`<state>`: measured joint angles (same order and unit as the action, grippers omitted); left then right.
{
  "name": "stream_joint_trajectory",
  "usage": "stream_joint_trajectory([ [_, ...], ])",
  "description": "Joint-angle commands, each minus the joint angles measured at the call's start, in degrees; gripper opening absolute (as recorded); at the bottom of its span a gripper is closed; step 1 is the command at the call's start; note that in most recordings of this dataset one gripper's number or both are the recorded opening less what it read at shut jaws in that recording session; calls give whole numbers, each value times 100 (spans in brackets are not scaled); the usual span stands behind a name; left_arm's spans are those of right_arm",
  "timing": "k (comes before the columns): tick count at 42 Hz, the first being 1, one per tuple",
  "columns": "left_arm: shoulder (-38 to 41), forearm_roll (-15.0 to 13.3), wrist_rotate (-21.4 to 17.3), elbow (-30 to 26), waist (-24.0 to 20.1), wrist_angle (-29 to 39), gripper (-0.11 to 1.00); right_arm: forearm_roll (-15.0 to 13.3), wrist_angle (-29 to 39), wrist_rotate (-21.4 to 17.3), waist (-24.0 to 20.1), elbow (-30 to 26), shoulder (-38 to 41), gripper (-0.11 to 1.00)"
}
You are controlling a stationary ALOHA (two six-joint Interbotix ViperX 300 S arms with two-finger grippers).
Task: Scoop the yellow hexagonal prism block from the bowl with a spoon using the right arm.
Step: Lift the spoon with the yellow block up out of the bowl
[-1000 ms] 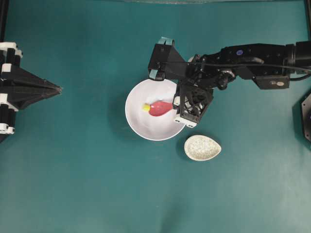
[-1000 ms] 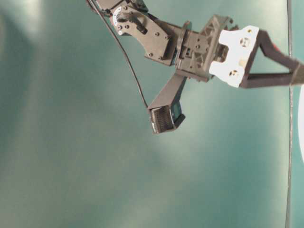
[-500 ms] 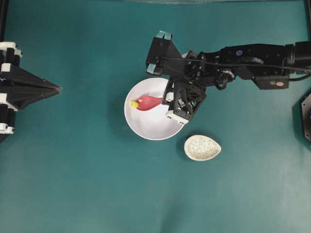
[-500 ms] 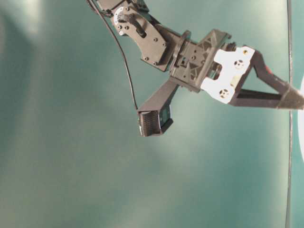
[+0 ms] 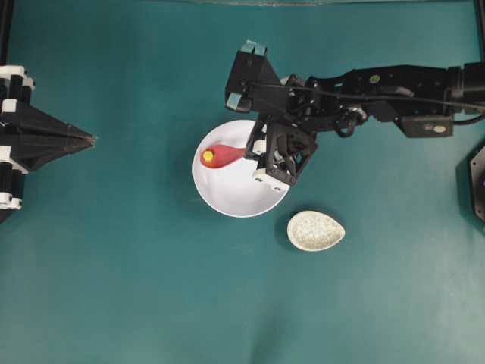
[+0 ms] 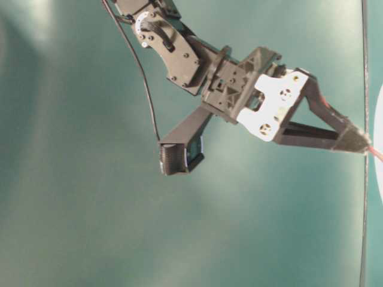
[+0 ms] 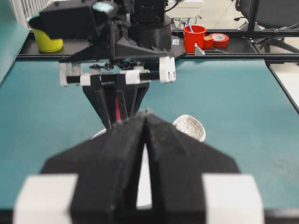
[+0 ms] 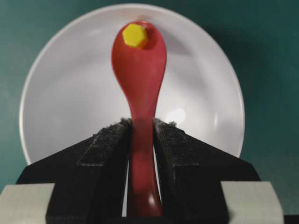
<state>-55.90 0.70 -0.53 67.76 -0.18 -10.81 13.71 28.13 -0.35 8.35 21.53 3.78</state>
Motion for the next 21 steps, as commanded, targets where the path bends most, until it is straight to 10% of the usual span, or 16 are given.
stream_joint_trajectory([
  [1, 26, 9, 9, -141, -9, -26, 0, 18, -53, 9, 9, -132, -255, 23],
  [21, 35, 9, 9, -141, -9, -26, 0, 26, -1116, 18, -97, 527, -1116, 23],
])
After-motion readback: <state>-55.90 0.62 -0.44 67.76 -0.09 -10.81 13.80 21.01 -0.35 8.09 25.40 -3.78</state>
